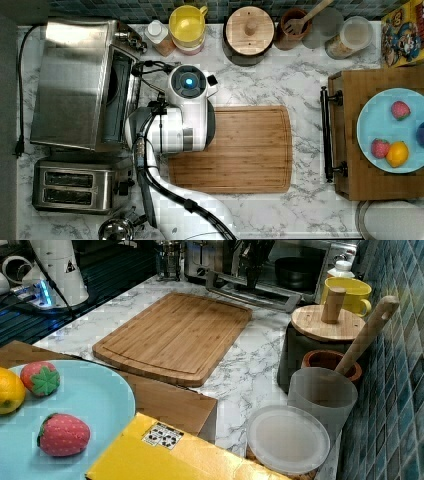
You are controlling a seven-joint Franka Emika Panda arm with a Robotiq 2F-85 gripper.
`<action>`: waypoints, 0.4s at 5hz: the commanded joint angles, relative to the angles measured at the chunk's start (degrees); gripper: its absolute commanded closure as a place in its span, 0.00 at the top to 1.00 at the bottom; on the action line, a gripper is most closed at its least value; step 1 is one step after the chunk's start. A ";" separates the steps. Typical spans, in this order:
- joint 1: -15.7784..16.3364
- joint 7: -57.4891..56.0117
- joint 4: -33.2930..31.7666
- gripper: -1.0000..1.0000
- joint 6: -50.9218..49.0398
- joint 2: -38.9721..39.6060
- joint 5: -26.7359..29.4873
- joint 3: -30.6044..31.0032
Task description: Close the oven.
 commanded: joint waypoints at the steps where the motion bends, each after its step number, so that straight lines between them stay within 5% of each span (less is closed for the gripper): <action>1: 9.37 2.70 7.11 0.00 6.20 -12.25 6.77 10.67; 2: 10.65 7.46 10.96 0.00 3.18 -9.51 -1.42 12.23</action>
